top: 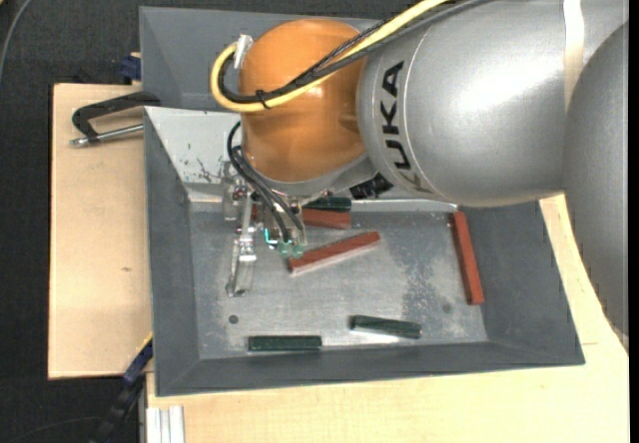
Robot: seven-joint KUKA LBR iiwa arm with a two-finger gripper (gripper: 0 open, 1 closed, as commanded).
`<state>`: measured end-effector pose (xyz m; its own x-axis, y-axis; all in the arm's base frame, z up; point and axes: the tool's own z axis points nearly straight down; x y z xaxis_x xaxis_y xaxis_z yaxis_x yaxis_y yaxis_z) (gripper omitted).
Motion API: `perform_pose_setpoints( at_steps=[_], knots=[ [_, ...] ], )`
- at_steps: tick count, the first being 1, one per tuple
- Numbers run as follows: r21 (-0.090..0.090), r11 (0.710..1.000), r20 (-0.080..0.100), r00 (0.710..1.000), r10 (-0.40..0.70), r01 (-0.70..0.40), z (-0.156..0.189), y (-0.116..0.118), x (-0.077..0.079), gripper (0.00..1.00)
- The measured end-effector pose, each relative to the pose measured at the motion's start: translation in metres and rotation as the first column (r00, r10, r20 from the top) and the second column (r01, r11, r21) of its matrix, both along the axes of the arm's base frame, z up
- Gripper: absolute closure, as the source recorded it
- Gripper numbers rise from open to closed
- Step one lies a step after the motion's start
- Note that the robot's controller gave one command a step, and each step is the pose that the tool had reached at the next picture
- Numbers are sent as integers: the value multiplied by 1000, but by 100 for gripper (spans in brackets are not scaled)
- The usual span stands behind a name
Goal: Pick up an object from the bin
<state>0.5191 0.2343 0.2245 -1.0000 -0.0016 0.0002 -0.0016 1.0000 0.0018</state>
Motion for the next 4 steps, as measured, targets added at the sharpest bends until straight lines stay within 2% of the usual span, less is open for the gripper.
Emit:
perform_pose_setpoints(
  at_steps=[1, 2, 3, 4],
  knots=[
    [-6, 1000, -6, 1000, -29, 29, -53, -62, -28, 0],
    [-2, 978, -5, 978, 209, -209, -151, -103, -24, 0],
    [-7, 977, 10, 977, 214, -214, -114, -183, 19, 0],
    [-2, 919, 7, 919, 394, -394, -153, -181, 65, 0]
  ],
)
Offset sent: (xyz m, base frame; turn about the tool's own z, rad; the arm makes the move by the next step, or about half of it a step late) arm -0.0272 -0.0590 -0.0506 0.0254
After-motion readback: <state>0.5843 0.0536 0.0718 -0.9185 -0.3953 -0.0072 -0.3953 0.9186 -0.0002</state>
